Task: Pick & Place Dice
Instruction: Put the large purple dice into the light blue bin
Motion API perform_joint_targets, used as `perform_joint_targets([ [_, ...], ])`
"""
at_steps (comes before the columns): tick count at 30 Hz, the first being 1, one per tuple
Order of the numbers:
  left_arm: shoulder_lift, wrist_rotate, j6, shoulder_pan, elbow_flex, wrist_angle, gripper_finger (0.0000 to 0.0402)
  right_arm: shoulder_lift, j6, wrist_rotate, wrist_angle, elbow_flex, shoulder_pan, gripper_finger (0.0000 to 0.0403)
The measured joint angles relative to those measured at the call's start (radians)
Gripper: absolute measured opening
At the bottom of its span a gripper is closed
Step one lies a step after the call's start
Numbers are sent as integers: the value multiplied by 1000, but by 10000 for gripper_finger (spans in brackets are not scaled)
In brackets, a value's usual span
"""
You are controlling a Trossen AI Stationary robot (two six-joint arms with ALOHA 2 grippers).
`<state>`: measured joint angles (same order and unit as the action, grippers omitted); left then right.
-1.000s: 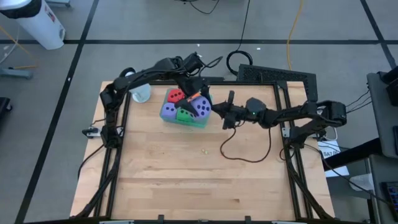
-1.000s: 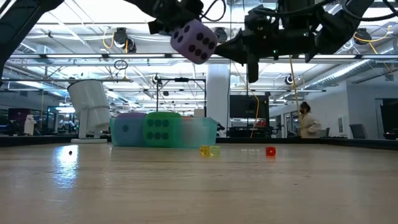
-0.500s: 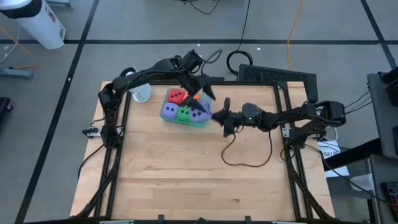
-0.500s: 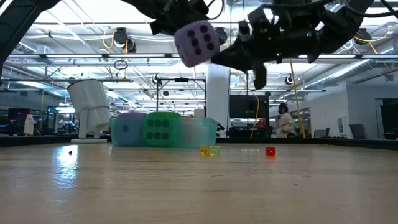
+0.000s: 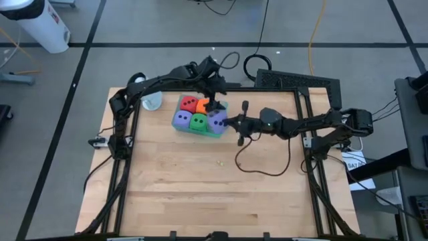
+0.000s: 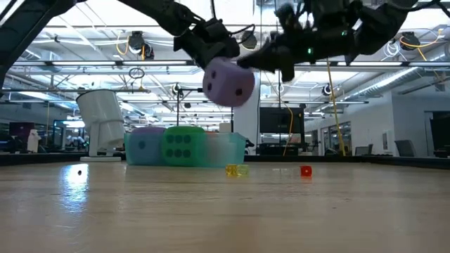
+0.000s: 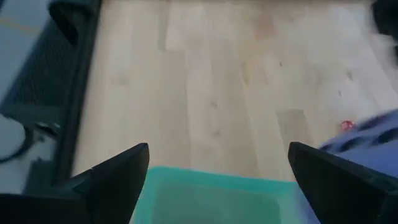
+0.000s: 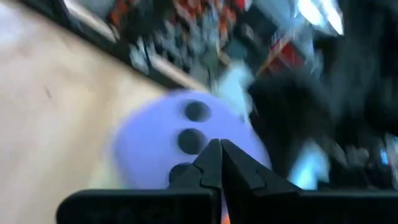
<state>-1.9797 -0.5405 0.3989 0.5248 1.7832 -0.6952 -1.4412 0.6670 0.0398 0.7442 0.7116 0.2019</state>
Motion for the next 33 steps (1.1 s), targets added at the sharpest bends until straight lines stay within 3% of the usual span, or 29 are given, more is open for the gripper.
perform_joint_targets([
  [8,4,71,-42,-13,-103,53,397,-68,-132,-16,-75,0,77,0],
  [17,48,232,-12,-8,-112,65,397,-128,-161,-43,-69,-3,111,0],
  [22,144,340,22,1,-112,69,397,-124,-161,-42,-69,-3,104,0],
  [27,337,437,32,-27,-110,6,397,-117,-161,-37,-74,-4,105,0],
  [30,440,495,-20,-69,-110,-102,392,-101,-159,-40,-83,-4,104,0],
  [33,517,601,-129,-117,-127,-172,361,-102,-161,-41,-94,-4,104,0],
])
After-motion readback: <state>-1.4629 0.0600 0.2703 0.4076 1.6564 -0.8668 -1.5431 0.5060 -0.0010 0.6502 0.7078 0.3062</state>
